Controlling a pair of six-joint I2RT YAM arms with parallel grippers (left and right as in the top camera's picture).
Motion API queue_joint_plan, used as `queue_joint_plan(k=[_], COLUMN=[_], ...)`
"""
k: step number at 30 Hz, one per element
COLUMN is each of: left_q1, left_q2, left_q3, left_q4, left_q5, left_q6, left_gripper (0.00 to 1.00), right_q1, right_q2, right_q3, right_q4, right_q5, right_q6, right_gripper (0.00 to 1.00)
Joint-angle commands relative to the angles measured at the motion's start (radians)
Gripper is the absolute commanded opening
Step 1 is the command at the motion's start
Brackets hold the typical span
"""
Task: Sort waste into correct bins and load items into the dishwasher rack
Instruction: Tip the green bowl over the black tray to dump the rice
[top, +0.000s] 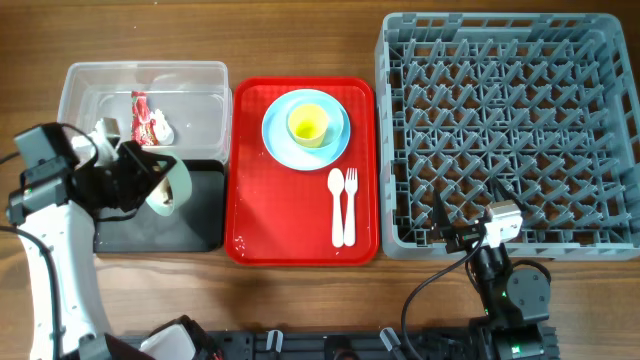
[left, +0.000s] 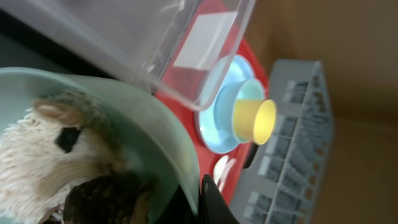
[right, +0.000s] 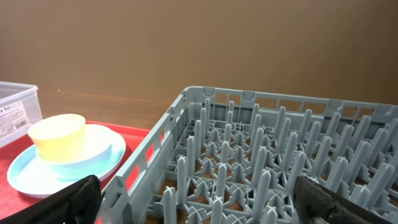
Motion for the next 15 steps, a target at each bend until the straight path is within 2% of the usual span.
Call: queue_joint_plan(k=[1, 4, 7, 11, 15], left_q1=[0.098, 0.168, 0.217, 0.256, 0.293], left_q2=[0.061, 0.105, 0.142, 0.162, 0.165], left_q3=[-0.049, -0.089, -0.125, -0.178, -0.180], left_q4=[0.063, 0.157, 0.204, 0.313, 0.317], left_q5=[0.280, 0.408, 0.432, 0.584, 0.600], left_q6=[0.054, 0.055, 0.054, 0.054, 0.054], left_gripper=[0.04, 0.04, 0.04, 0.04, 0.04], right_q1=[-0.004, -0.004, -0.004, -0.004, -0.004], right_q2=[-0.003, -0.003, -0.003, -0.003, -0.003], right_q3=[-0.001, -0.001, -0.001, -0.001, -0.001], right_q4=[0.003, 0.003, 0.003, 0.003, 0.003], right_q5=[-0.011, -0.011, -0.011, -0.011, -0.011], right_q6=[-0.010, -0.010, -0.010, -0.010, -0.010], right_gripper=[1.00, 1.00, 1.00, 1.00, 1.00])
